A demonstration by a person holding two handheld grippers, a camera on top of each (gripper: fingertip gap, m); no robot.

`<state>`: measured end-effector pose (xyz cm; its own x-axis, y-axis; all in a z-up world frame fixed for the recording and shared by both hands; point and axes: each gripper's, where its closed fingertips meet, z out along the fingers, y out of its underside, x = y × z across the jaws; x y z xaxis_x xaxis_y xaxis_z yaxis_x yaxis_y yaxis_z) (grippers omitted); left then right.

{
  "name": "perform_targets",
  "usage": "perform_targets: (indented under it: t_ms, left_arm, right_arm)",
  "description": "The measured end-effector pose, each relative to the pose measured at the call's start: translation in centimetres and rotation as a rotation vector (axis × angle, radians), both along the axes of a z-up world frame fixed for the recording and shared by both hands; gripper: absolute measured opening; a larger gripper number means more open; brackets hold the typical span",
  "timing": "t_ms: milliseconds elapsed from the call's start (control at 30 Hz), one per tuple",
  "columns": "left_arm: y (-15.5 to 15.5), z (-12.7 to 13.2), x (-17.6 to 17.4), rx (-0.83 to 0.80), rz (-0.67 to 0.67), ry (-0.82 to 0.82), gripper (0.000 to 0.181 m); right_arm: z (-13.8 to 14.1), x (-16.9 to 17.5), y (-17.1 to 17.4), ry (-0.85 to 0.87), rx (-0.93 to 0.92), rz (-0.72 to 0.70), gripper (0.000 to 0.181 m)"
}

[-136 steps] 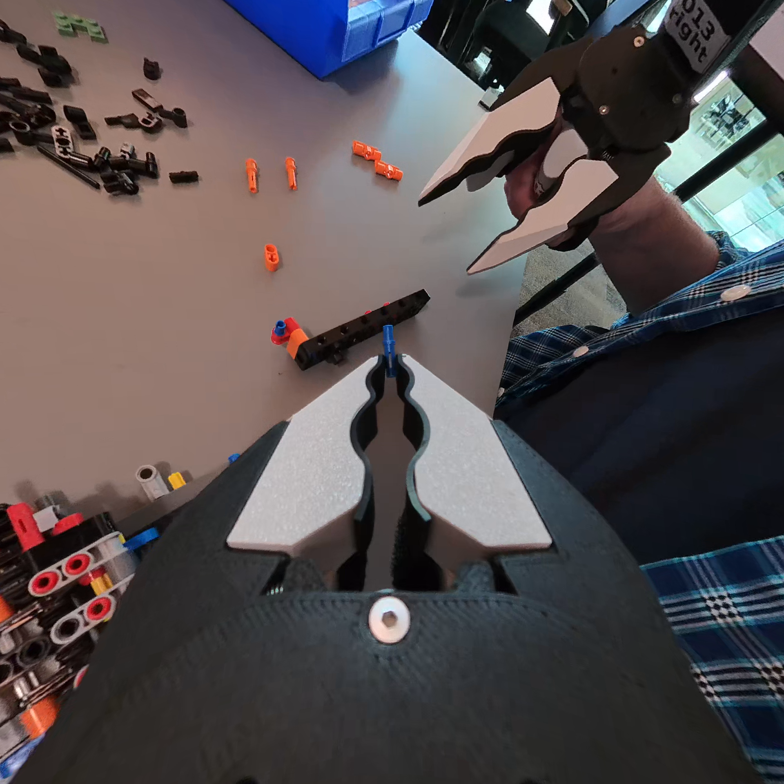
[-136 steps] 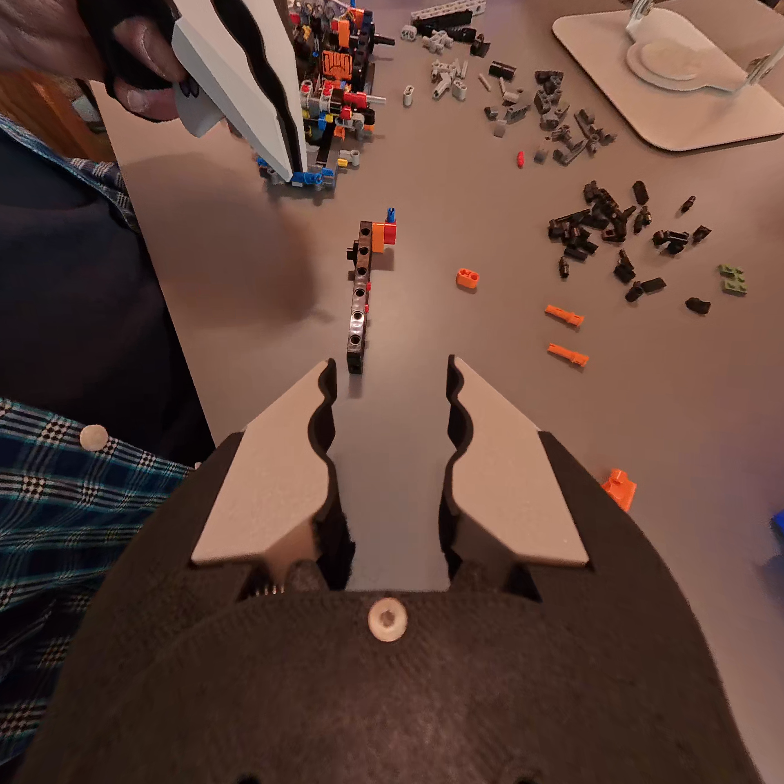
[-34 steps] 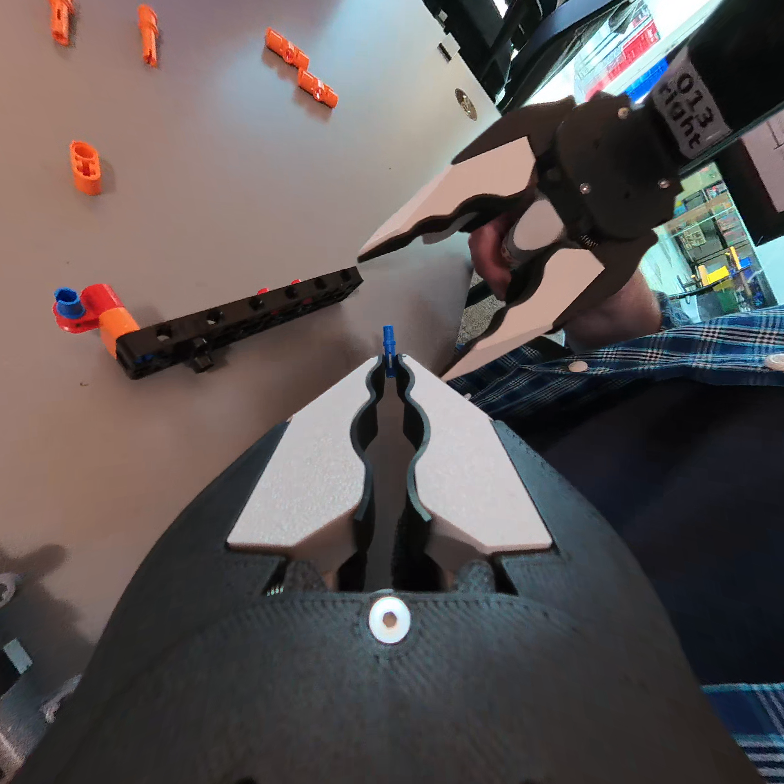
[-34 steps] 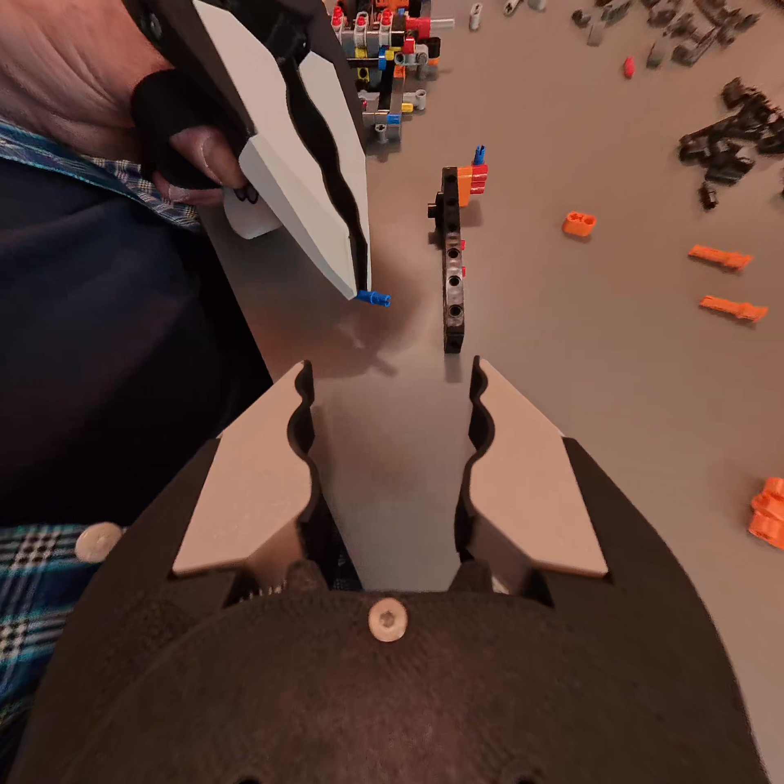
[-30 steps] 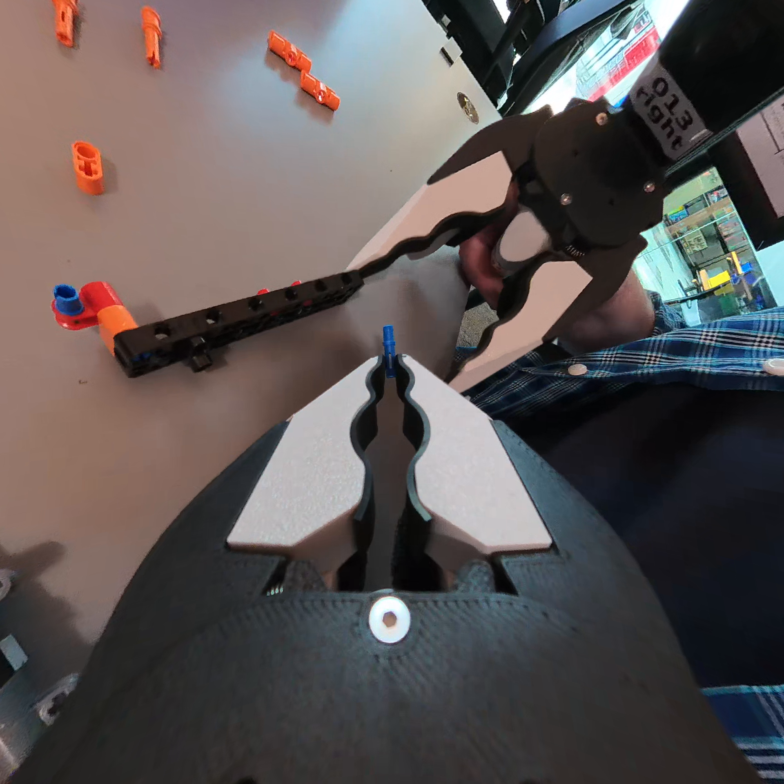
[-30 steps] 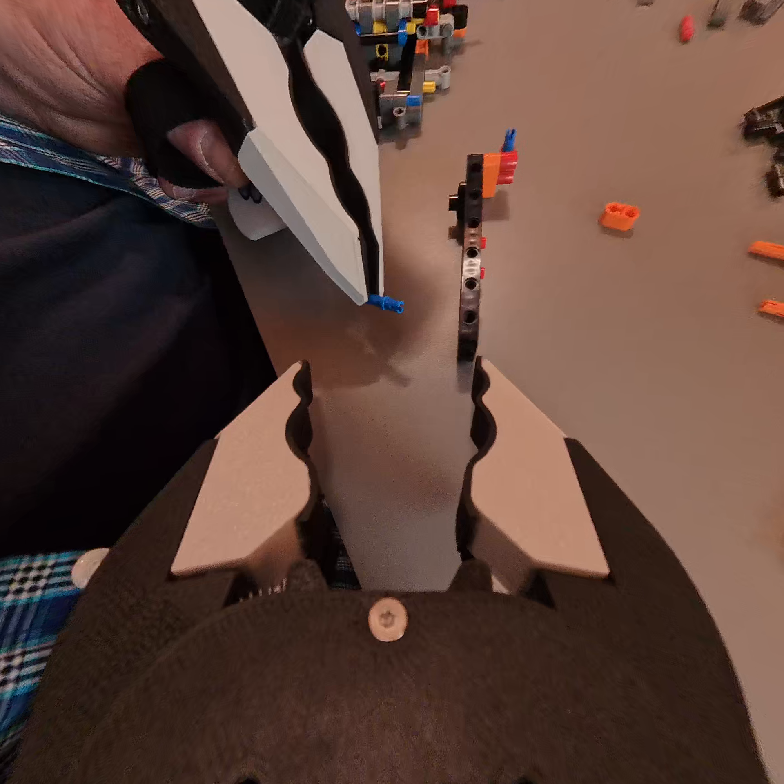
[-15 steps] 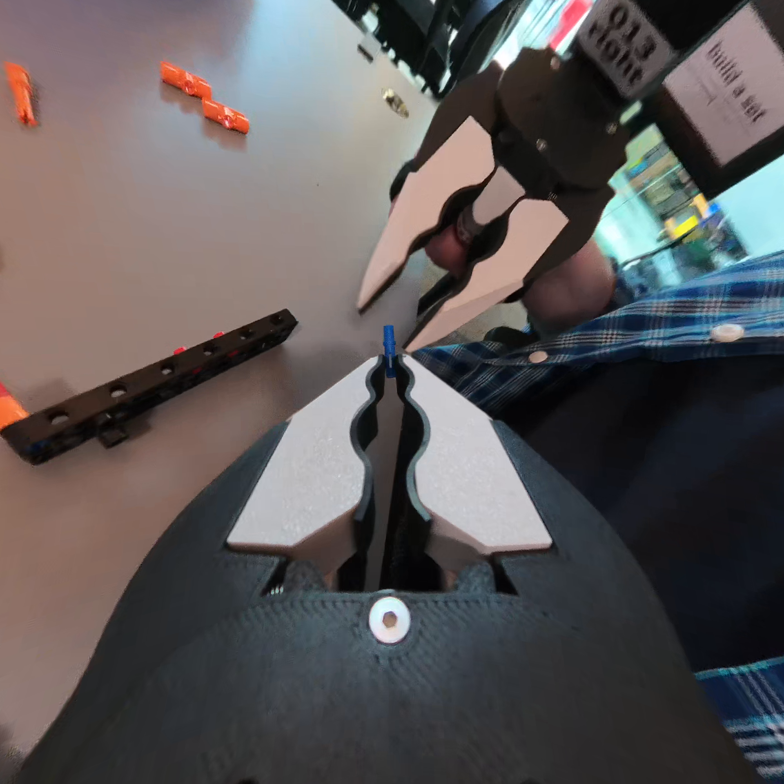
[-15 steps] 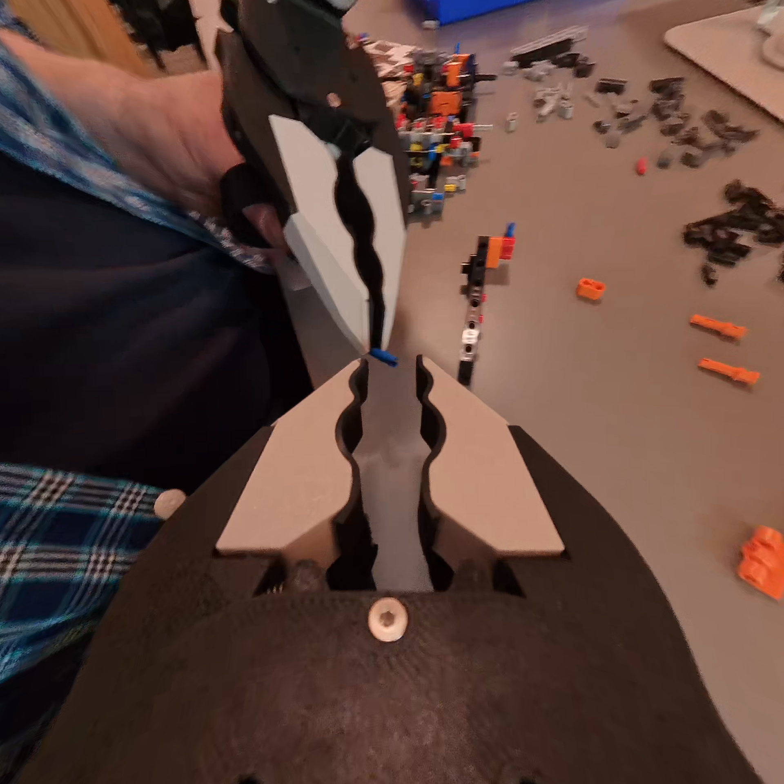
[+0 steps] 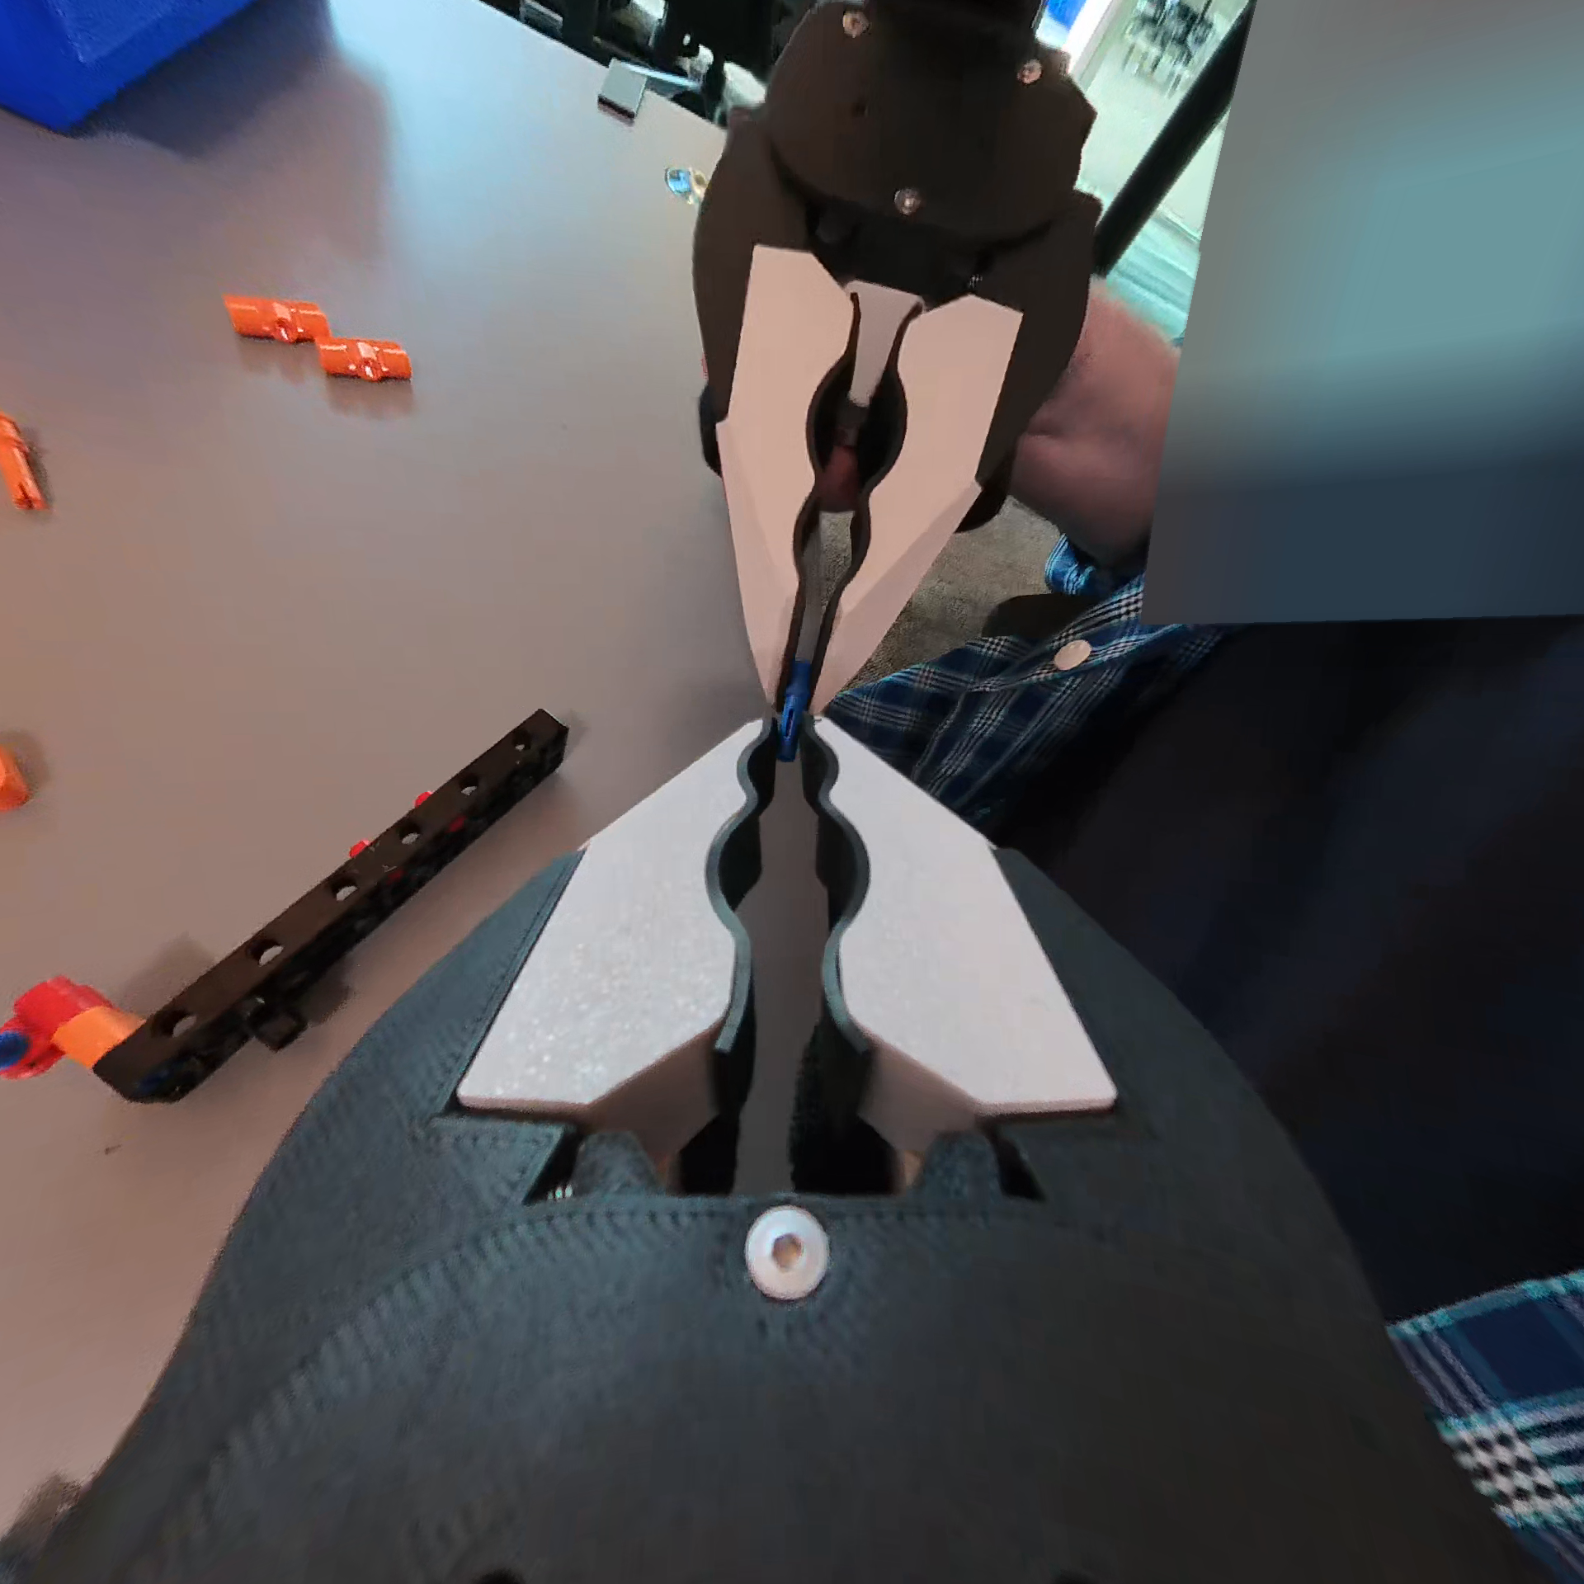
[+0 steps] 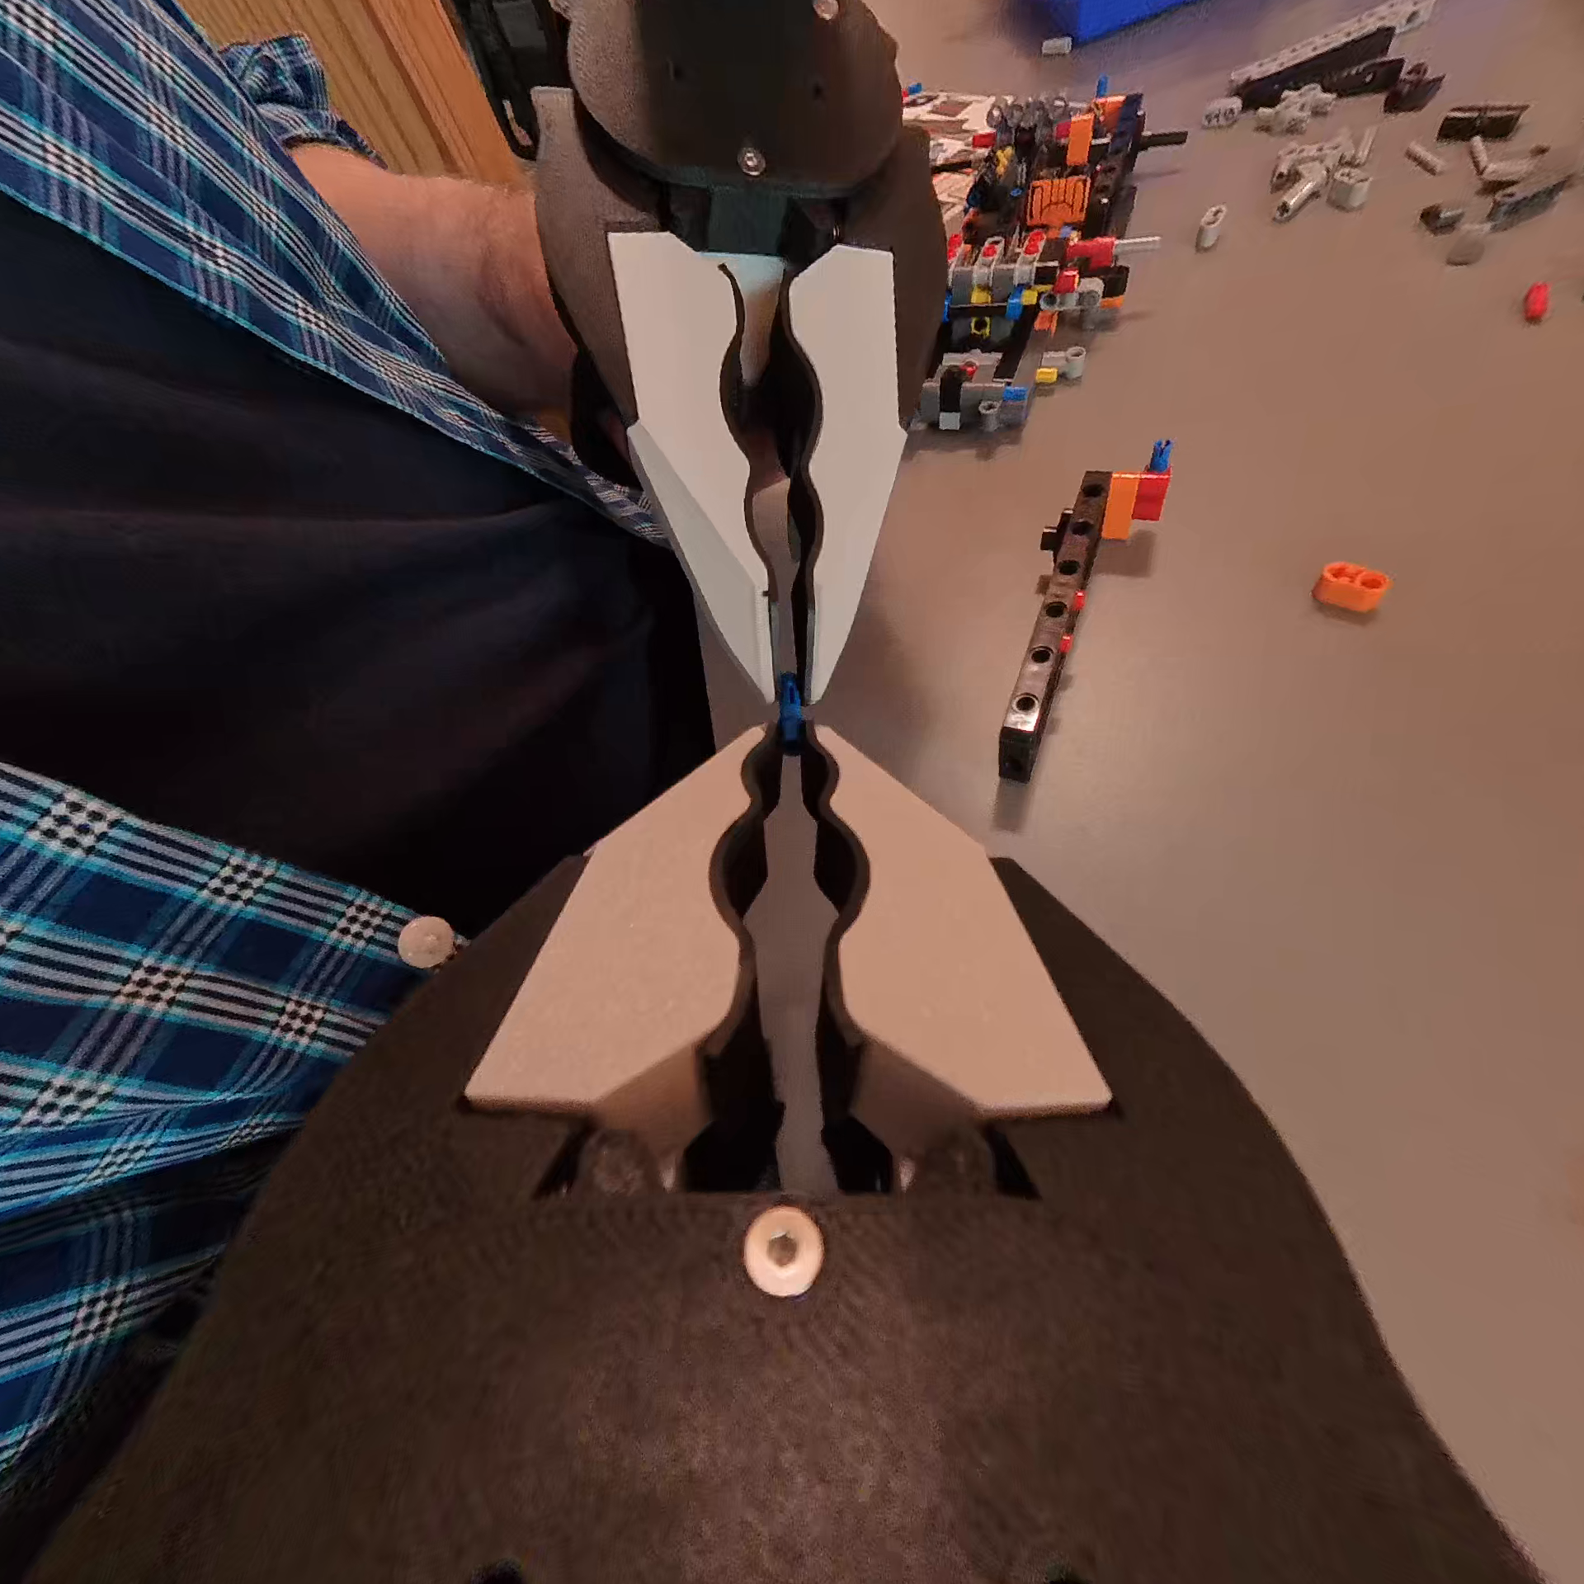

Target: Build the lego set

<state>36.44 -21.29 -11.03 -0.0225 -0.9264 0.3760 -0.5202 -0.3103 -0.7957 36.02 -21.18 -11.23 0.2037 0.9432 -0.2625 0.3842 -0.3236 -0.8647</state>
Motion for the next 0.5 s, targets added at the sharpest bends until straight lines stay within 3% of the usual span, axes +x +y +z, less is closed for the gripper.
perform_targets:
  t_ms: [133,267,367,500]
  left_arm:
    - [0.9,-0.8,0.3,0.025,0.036,0.043,0.005]
    - [2.1,-1.5,0.4,-0.09,0.138,0.048,0.004]
    - [2.2,-1.3,0.6,-0.178,0.166,0.007,0.004]
    - [1.7,-1.0,0.8,-0.147,0.115,0.002,0.003]
  right_arm:
    - [-0.7,0.3,1.1,-0.049,-0.003,-0.054,0.003]
    - [-0.6,1.3,2.9,-0.123,0.101,-0.201,0.034]
    - [0.0,1.3,2.5,-0.132,0.186,-0.226,0.018]
    - [-0.7,0.9,2.1,-0.145,0.199,-0.206,0.014]
